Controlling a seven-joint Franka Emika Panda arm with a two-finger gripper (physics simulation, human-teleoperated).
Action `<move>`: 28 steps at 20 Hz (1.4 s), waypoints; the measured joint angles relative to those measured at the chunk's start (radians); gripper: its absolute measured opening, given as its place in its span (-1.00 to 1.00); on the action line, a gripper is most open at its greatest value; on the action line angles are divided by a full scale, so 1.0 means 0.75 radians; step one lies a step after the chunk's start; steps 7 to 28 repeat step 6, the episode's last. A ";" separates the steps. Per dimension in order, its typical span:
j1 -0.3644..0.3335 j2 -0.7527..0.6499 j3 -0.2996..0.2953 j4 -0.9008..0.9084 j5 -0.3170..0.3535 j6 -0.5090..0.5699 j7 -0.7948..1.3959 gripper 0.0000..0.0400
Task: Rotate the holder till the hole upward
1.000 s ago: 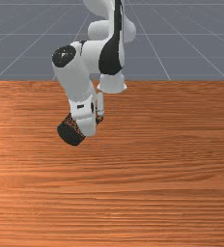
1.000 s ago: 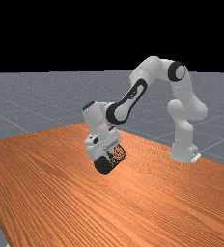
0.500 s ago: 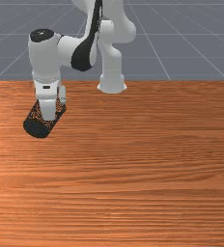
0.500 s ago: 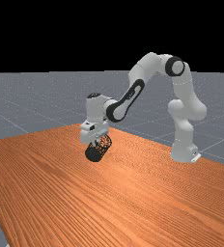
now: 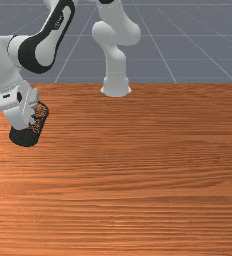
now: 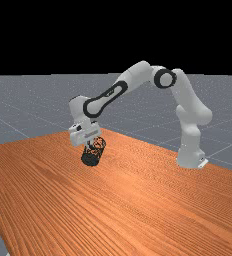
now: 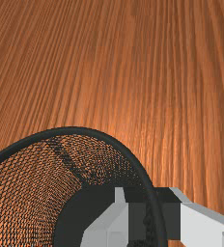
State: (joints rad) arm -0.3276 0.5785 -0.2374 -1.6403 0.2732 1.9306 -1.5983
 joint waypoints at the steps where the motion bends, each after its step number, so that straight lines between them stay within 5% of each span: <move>1: 0.000 -0.012 -0.021 -0.023 -0.026 0.061 -0.020 -0.12; 2: 0.022 -0.044 -0.054 -0.084 -0.075 0.165 -0.009 0.32; 3: -0.014 -0.010 -0.043 -0.023 -0.048 0.107 -0.038 0.59; 4: 0.030 -0.053 -0.083 -0.117 -0.178 0.279 -0.097 0.75; 6: -0.007 -0.010 -0.086 -0.047 -0.170 0.252 -0.131 0.91; 28: -0.007 -0.010 -0.086 -0.047 -0.170 0.252 -0.131 0.91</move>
